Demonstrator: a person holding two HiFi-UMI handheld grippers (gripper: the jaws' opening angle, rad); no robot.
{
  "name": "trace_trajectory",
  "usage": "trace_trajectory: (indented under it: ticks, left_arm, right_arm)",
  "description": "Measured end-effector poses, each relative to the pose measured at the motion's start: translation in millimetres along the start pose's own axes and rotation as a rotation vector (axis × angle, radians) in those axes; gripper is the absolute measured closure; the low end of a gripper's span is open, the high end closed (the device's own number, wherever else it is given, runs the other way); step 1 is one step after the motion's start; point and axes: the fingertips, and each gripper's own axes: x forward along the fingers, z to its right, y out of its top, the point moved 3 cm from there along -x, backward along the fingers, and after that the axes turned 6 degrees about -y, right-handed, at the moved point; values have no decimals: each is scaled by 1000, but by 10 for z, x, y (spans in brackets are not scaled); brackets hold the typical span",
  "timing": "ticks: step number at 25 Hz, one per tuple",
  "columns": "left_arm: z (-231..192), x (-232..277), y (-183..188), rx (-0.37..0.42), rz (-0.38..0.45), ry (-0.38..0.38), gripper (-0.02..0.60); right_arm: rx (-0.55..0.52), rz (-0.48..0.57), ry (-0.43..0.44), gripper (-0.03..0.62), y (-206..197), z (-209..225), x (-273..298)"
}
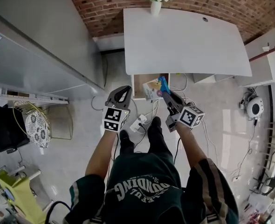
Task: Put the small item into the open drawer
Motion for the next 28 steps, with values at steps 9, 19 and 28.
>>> trace_trajectory:
  ticks: [9,19,28]
  left_arm:
    - [43,338,-276,-29,-47,52,554]
    - [46,526,-672,-63,-89,98,554]
    - [58,693,-1044,-121,-113,144,554]
  right_arm:
    - [-56,-112,28,484,-60,553,256]
    - [-189,-221,89,484,-273,897,602]
    - [-247,-304,124,484,-457,1214,863]
